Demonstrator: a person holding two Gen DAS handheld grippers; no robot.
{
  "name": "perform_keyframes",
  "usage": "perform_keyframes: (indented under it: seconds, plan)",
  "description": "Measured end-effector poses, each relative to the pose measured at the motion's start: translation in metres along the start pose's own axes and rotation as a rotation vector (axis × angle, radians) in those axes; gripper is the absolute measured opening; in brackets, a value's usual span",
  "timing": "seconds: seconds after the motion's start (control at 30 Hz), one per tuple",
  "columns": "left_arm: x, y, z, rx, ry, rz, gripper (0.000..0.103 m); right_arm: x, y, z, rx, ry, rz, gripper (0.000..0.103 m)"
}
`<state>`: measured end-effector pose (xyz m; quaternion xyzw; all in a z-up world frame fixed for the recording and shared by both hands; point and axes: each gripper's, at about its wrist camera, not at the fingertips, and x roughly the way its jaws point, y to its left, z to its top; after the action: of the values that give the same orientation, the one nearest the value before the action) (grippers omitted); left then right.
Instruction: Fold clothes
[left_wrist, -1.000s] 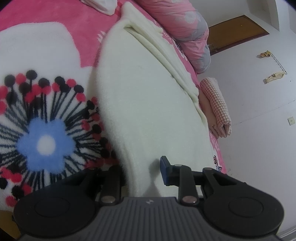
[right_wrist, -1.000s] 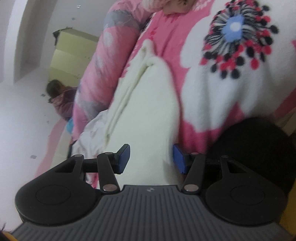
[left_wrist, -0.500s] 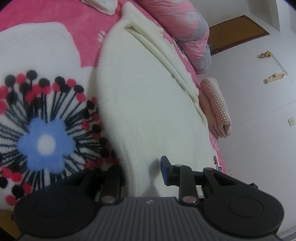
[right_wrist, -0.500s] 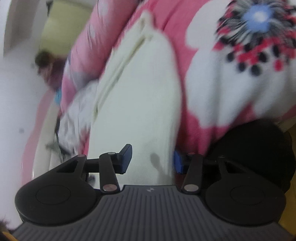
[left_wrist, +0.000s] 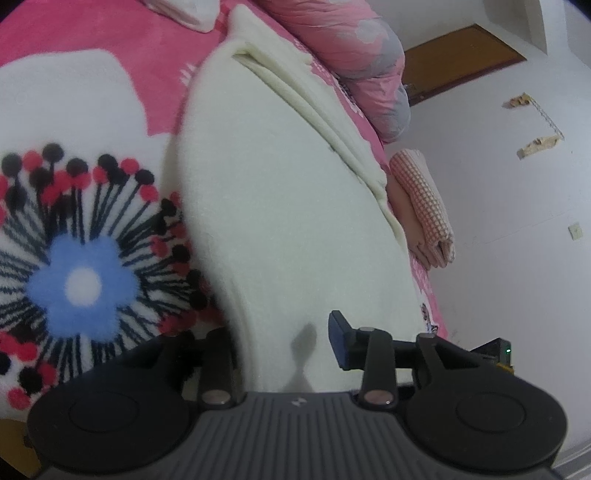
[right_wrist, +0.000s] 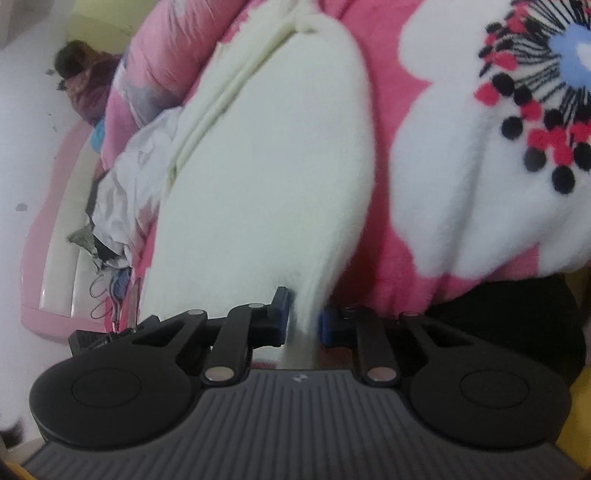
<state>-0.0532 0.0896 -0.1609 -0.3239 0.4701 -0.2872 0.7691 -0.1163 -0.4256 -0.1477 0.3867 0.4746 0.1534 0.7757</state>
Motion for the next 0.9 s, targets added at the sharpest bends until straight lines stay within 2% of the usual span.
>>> perform_keyframes:
  seconds: [0.13,0.5,0.57,0.63,0.7,0.77,0.83,0.9]
  plan:
    - [0.0,-0.001,0.0,0.013,0.001,0.014,0.035,-0.005,-0.003,-0.007,-0.032,-0.062,0.012,0.013]
    - [0.001,-0.007,-0.001,0.088,0.014,0.035,0.036,0.007,-0.008,-0.011,0.018,-0.113,-0.006,0.013]
    - [0.002,-0.011,-0.002,0.113,0.016,0.039,0.039,0.008,-0.007,-0.012,0.019,-0.12,-0.009,0.013]
    - [0.003,-0.016,-0.003,0.141,0.02,0.04,0.046,0.008,-0.007,-0.013,0.022,-0.126,-0.012,0.013]
    - [0.003,-0.02,-0.005,0.17,0.017,0.047,0.048,0.008,-0.007,-0.013,0.023,-0.128,-0.017,0.013]
    - [0.004,-0.02,-0.006,0.17,0.012,0.056,0.042,0.009,-0.006,-0.013,0.018,-0.133,-0.023,0.013]
    - [0.002,-0.016,-0.005,0.151,0.007,0.077,0.018,0.009,-0.003,-0.014,-0.002,-0.144,-0.035,0.013]
    - [-0.003,-0.012,-0.006,0.134,-0.001,0.094,0.01,0.007,0.002,-0.017,-0.035,-0.16,-0.046,0.01]
